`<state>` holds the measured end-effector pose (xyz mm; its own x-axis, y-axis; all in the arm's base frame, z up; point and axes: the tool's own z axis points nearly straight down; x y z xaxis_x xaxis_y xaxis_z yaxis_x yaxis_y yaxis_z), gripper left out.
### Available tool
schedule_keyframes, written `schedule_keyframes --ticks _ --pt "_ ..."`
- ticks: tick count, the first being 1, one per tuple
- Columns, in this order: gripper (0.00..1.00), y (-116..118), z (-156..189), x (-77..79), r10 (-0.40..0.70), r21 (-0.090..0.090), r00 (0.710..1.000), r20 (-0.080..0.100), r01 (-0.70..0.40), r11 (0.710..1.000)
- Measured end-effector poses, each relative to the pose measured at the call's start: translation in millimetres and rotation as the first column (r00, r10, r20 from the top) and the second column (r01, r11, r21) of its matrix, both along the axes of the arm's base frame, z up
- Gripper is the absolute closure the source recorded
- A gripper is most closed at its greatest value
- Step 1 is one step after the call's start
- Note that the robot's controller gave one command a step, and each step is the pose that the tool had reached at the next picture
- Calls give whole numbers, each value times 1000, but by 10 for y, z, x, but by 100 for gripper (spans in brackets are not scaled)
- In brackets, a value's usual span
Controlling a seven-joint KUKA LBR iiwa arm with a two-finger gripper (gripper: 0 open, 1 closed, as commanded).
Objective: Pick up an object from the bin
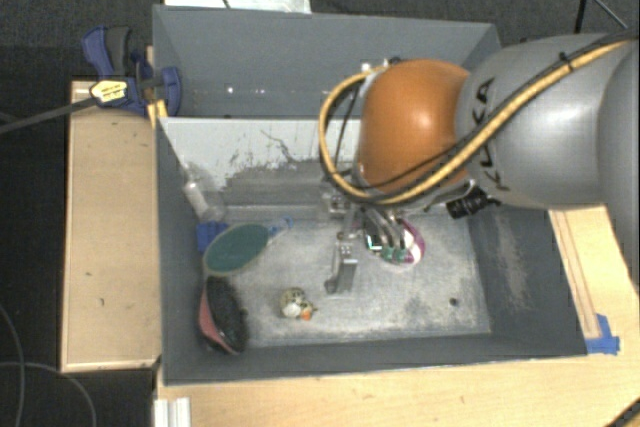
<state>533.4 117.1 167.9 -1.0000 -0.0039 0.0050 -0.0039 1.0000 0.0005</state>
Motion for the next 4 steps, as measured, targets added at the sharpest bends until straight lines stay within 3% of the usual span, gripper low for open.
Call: schedule_keyframes --ticks 1,2,3,4 --pt "0 648 -973 275 47 4 999 14 -47 999" --pt "0 1207 -970 404 -60 1 998 7 60 998" --pt "100 1184 -977 401 -66 0 998 4 66 998" --pt "100 1206 49 414 -35 4 999 15 35 999"
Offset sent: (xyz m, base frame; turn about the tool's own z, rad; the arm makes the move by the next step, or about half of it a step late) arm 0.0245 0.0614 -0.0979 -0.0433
